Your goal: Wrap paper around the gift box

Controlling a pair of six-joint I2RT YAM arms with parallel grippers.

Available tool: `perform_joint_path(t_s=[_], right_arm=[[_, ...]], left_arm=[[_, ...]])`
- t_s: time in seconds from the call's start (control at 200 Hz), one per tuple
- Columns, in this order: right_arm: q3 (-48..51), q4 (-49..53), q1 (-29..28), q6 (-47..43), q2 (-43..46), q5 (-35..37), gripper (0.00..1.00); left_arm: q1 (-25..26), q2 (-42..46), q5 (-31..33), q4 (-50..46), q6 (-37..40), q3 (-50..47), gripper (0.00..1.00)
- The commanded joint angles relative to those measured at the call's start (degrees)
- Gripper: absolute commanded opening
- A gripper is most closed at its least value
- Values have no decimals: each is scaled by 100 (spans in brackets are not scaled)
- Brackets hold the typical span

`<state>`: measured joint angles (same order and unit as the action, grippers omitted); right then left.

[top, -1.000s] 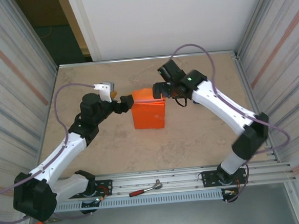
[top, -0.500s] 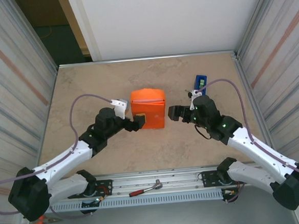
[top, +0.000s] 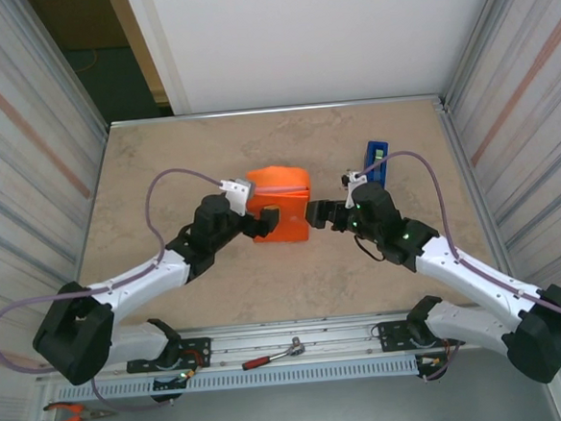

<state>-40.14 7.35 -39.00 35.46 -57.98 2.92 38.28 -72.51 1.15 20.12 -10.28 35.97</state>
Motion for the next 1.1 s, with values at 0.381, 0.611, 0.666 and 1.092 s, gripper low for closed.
perform_joint_path(t_s=[0.381,0.611,0.666,1.092], right_arm=[[-7,-169,174,-88,-113,-83,99],[45,-221,227,-70,-56,-123,99],[41,-226,251,-66,-61,-124,99],[-385,-696,196,-192,-924,-184,99]], left_arm=[[-254,-477,-1,583,162,628,96],[-268,-943,466,327,313,933,94],[-259,-1012,482,223,404,957,94],[-219,-1063,668,148,407,547,93]])
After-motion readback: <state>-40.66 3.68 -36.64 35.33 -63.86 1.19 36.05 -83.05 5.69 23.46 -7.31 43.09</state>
